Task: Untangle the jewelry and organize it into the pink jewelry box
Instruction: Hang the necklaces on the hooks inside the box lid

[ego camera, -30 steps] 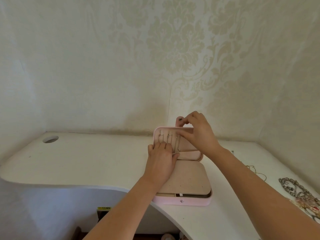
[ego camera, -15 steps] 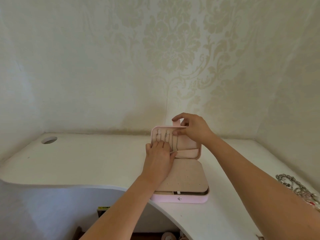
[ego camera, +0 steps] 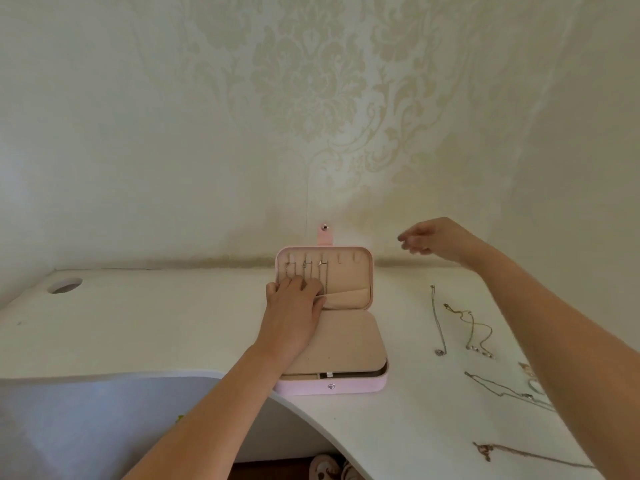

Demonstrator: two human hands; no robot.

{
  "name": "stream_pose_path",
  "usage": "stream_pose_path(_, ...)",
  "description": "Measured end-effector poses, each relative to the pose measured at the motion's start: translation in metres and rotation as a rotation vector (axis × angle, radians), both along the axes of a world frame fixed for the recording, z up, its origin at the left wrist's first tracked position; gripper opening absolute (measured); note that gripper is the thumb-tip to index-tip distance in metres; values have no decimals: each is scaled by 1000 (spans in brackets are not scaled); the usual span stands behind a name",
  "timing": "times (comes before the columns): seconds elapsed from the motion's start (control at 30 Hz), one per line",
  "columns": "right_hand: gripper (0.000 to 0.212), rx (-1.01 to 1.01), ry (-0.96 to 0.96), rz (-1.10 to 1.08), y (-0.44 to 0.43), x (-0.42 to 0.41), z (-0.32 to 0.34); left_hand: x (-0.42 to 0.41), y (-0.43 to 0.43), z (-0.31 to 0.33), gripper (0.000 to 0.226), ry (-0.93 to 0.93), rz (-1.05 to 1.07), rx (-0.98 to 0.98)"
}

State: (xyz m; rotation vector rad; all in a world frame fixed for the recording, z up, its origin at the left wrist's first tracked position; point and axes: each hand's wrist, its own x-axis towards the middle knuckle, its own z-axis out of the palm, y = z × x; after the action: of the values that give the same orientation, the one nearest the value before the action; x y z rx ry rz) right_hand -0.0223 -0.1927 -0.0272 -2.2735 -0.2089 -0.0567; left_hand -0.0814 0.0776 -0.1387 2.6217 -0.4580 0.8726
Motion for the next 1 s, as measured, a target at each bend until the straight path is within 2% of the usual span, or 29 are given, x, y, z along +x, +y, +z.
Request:
stream_pose_path(0.1,21,-169,138,-82,-38,5,-20,-1,0,0,9,24,-31,13)
stream_pose_path(0.23,25,-186,207,-158,-56,8,-47,-3,0,2,9,36,-41,20)
stream_pose_path(0.47,27,-188,155,-281,-59,24,-84,-4,-2,4,8,40,-18,23)
stream_pose_path(0.6,27,-288,103,-309,-62,27,-95,-2,-2,3,7,50,0,33)
stream_pose_path(0.7,22,-344,67,-241,-55,18,-87,-1,-2,3,8,58,2,37)
stream_pose_path(0.8,8,-325,66,-54,-39,-8,-66,-1,-1,3,7,59,3,38)
stream_pose_path(0.9,11,-534,191,139,-28,-41,-51,-1,-1,2,5,39,-2,38)
stream_pose_path(1.0,15,-633,239,178,-29,-64,-52,-1,-1,2,5,37,1,45)
